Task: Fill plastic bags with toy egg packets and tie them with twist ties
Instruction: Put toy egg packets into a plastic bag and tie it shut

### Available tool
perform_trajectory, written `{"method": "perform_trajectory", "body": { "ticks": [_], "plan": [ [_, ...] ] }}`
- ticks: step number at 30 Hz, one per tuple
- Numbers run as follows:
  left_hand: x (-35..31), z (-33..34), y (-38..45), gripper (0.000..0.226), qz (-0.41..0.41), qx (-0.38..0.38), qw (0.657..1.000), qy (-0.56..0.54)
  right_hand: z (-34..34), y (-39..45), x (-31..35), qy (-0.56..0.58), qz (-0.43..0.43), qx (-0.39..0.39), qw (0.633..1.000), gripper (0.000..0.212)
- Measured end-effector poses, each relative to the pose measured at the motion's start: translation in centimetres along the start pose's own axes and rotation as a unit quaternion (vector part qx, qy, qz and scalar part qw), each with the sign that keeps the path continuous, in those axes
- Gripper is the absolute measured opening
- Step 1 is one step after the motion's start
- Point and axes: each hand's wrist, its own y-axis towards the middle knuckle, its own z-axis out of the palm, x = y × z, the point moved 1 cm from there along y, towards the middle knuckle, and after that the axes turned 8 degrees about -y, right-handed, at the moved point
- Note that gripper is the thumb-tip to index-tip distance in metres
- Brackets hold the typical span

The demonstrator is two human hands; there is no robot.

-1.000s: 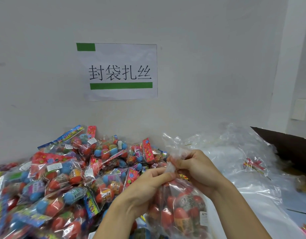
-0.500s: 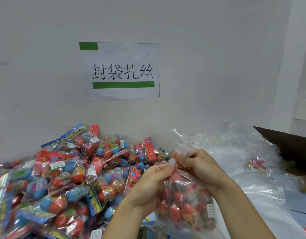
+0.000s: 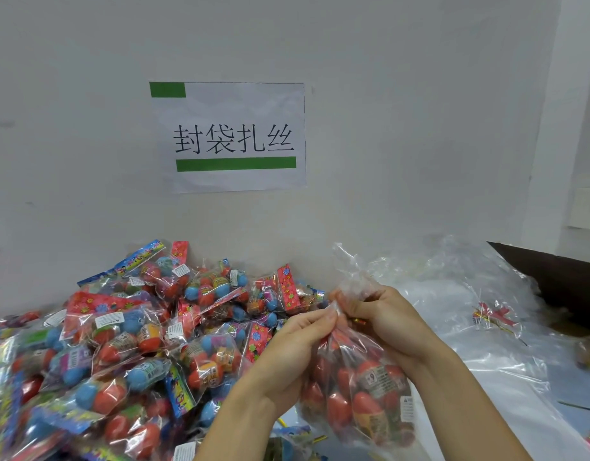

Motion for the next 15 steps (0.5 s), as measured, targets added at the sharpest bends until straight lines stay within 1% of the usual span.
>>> {"method": "perform_trajectory", "body": {
  "ticks": [1,3,4,5,7,8,10,12,13,15],
  "plan": [
    [-0.1,0.1,0.0,0.027,-0.001,-0.006,1.0,0.004,-0.1,0.0,0.0,0.001,0.002,0.005,1.0,0.011],
    [-0.4,0.4,0.0,0.029,0.003,-0.028,0.999,0.033,-0.2,0.0,0.0,-0.001,0.005,0.007,1.0,0.024],
    [-0.5,0.6,0.0,0.031,0.01,-0.043,0.997,0.06,-0.3,0.1,0.0,-0.01,0.005,-0.002,1.0,0.032],
    [-0.5,0.8,0.2,0.034,0.019,-0.062,0.994,0.09,-0.3,0.0,0.1,-0.03,0.001,-0.014,0.999,0.035],
    [-0.5,1.2,0.3,0.046,0.043,-0.106,0.982,0.151,-0.5,-0.1,0.4,-0.107,-0.003,-0.041,0.993,0.024],
    [-0.5,1.4,0.3,0.047,0.057,-0.13,0.974,0.177,-0.6,-0.2,0.7,-0.157,-0.005,-0.045,0.987,0.023],
    [-0.5,1.5,0.2,0.044,0.093,-0.179,0.951,0.235,-0.9,-0.6,1.4,-0.253,0.003,-0.024,0.967,0.035],
    [-0.4,1.7,0.2,0.035,0.139,-0.216,0.923,0.286,-0.8,-1.1,2.1,-0.325,0.028,0.015,0.945,0.049],
    [-0.3,1.9,0.1,0.031,0.161,-0.232,0.908,0.309,-0.6,-1.2,2.2,-0.348,0.038,0.024,0.936,0.051],
    [0.1,2.4,0.1,0.026,0.178,-0.261,0.877,0.363,0.0,-1.1,2.1,-0.359,0.038,0.001,0.932,0.043]
  ]
}}
